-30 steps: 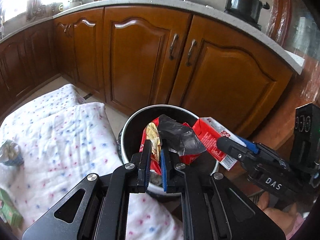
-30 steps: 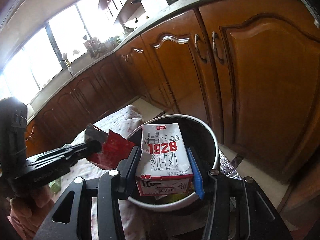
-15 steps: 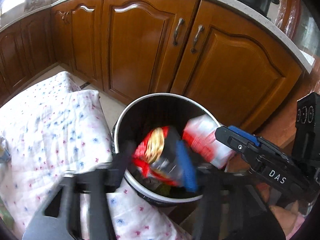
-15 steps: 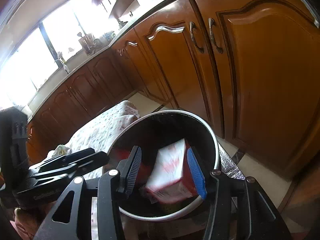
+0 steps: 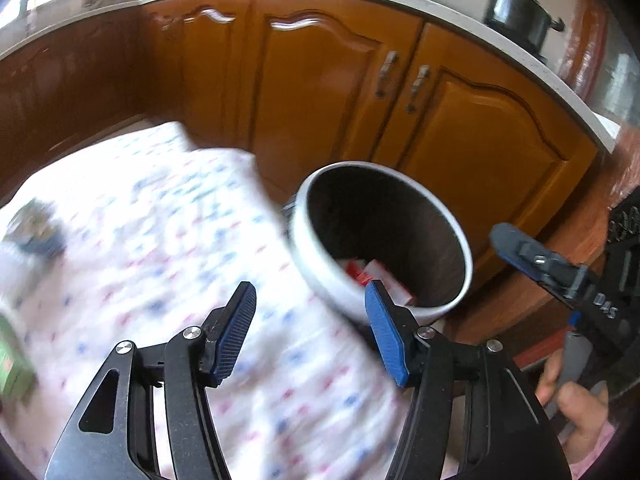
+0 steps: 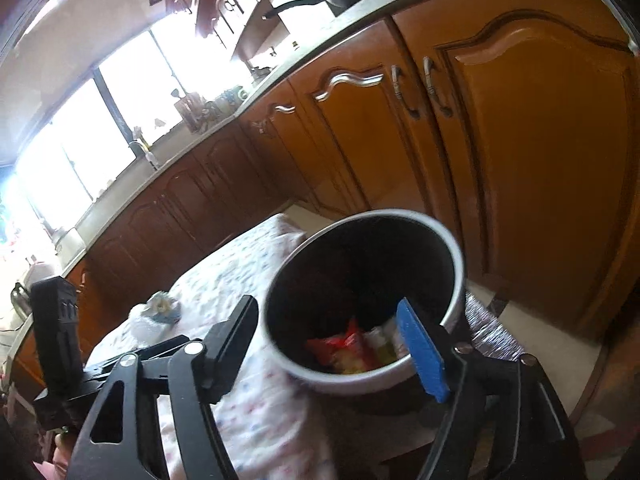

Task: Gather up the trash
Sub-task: 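Open both tools to drop the chip bag and carton into the bin, then move both tools toward the green juice pouch and green milk carton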

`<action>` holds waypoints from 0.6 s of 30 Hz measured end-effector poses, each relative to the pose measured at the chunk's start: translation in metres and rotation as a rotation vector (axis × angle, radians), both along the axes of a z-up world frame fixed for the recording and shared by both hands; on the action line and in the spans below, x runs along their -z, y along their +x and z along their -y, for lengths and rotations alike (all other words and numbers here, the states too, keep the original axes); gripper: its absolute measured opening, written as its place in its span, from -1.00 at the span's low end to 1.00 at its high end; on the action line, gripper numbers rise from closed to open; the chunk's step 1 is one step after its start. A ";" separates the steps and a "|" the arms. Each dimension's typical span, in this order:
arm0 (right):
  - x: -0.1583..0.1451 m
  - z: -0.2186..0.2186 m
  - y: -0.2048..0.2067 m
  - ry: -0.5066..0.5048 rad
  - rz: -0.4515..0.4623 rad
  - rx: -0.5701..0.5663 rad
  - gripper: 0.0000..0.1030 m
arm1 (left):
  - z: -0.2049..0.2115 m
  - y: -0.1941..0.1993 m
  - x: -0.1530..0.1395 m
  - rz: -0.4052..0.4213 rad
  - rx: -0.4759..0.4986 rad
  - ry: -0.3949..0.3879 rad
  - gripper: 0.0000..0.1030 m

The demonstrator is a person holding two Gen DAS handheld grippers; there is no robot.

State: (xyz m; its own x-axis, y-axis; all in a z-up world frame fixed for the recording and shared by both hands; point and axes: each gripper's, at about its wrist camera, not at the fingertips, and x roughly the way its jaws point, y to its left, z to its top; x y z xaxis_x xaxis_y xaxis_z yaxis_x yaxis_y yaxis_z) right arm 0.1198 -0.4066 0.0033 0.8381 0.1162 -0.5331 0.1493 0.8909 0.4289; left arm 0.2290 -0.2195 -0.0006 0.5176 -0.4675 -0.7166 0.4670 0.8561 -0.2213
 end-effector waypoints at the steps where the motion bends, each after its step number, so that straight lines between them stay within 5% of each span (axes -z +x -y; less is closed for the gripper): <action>1: 0.000 -0.007 -0.001 0.000 0.000 -0.010 0.49 | -0.012 -0.003 0.002 -0.005 -0.019 -0.004 0.11; 18: 0.010 -0.126 0.006 0.011 -0.025 -0.203 0.51 | -0.163 -0.049 0.011 -0.028 -0.268 -0.010 0.11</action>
